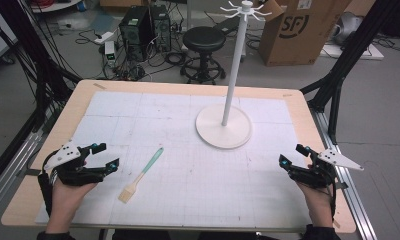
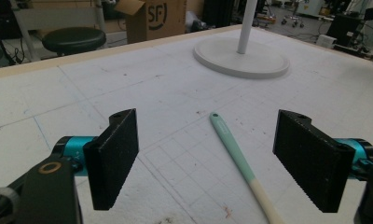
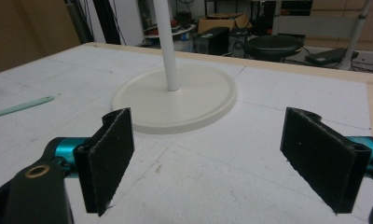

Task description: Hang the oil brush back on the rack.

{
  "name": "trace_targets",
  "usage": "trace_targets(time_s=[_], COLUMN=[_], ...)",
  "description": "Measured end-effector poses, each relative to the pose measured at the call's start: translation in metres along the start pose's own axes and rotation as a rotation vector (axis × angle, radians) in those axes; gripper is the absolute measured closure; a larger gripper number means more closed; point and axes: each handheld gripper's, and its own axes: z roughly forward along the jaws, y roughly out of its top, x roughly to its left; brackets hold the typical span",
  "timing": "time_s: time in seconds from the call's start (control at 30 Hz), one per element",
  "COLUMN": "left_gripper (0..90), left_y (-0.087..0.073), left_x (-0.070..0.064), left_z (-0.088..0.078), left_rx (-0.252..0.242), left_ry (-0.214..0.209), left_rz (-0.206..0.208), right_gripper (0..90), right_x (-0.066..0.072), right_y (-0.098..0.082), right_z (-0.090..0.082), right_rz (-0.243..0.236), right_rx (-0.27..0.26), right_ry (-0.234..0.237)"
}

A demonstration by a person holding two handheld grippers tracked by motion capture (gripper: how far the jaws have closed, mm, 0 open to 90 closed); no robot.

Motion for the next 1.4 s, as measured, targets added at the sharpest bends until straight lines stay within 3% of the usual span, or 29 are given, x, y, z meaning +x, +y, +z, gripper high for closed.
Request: trace_targets(time_s=[0.63,0.93,1.4], left_gripper=[22.0,24.0,27.9], left_y=[0.002,0.0,-0.016], left_x=[-0.006,-0.024,-0.043], left_z=[-0.003,0.004,0.038], left_rx=[0.007,0.062,0.193], left_ry=[0.005,0.009,0.044], left_rz=[-0.012,-0.004,-0.026], right_gripper=[16.5,16.5,16.5], right_x=[-0.001,-0.001,0.0], right_y=[0.001,0.001,0.002], right_z=[-0.001,-0.001,-0.001], right_rz=[0.002,0.0,0.0], right_rx=[-0.008,-0.008,-0.012], right_ry=[0.004,0.007,0.01])
